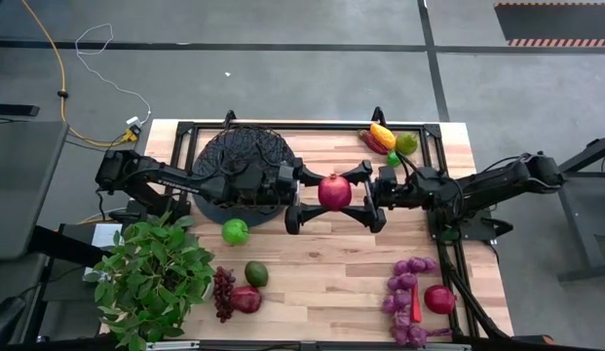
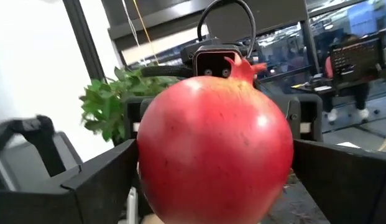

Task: Build produce basket
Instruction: Put the top pomegranate into the wire basket

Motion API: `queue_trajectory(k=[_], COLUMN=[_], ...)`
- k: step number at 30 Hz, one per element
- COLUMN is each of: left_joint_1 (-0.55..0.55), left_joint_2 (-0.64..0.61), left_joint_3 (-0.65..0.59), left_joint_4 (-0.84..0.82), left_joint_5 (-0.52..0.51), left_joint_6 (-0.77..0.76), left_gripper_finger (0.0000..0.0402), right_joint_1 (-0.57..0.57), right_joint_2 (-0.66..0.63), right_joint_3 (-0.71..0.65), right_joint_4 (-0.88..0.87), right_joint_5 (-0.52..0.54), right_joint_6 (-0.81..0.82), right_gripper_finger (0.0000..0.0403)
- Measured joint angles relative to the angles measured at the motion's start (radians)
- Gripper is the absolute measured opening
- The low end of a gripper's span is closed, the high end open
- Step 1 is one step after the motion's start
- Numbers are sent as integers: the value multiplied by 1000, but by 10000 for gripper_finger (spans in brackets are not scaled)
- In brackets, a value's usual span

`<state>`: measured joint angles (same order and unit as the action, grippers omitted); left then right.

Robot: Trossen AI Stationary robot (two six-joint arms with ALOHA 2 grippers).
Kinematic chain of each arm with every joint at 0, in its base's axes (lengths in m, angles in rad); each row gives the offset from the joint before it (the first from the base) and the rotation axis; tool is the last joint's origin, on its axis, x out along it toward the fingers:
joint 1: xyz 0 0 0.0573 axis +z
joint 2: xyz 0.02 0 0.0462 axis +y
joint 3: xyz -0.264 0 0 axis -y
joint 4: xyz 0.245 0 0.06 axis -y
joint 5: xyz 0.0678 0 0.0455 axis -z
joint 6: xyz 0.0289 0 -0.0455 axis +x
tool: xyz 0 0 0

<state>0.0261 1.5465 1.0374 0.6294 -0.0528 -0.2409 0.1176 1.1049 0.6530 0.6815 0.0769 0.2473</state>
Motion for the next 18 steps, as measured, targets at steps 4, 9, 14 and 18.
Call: queue_trajectory(k=[4, 9, 14, 18], left_joint_1=[2, 27, 63, 107], left_joint_2=[-22, -89, -186, -294], left_joint_3=[0, 0, 0, 0], left_joint_4=[-60, -183, -335, -497], left_joint_5=[-13, -20, -39, -121], left_joint_6=[33, 35, 35, 39], left_gripper_finger=[347, 347, 347, 347], right_joint_1=[-1, -1, -1, -1], right_joint_2=[-89, -182, -257, -298], right_joint_3=[0, 1, 1, 1], right_joint_4=[-102, -212, -273, -323], right_joint_5=[52, 110, 162, 234], right_joint_6=[-52, -59, -112, -151], right_gripper_finger=[396, 396, 397, 397])
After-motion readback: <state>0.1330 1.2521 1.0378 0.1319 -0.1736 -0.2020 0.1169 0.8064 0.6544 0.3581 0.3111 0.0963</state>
